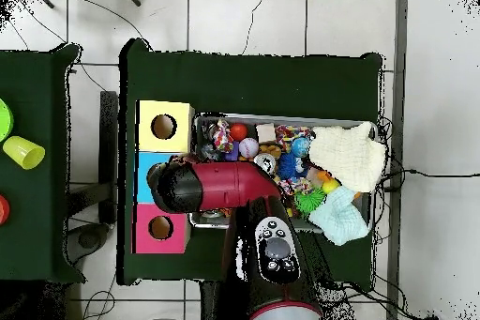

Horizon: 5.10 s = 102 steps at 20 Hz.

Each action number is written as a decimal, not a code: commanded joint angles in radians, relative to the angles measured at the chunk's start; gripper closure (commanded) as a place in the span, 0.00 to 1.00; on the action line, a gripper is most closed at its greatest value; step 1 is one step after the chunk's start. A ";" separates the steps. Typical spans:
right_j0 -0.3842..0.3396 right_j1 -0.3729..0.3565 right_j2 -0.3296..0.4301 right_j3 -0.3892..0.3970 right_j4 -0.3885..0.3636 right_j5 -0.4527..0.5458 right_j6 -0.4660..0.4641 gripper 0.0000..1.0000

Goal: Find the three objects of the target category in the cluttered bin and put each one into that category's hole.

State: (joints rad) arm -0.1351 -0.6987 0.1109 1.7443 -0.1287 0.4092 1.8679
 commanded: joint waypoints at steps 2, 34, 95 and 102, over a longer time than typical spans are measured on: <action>-0.034 0.090 -0.061 -0.042 -0.054 0.038 0.070 0.00; -0.090 0.106 -0.044 -0.052 -0.091 0.036 0.017 0.00; -0.121 0.261 0.056 -0.124 -0.098 -0.064 0.070 0.00; -0.141 0.246 0.066 -0.159 -0.086 0.011 0.034 0.00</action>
State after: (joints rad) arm -0.2584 -0.5013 0.1767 1.6654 -0.1798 0.4053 1.8679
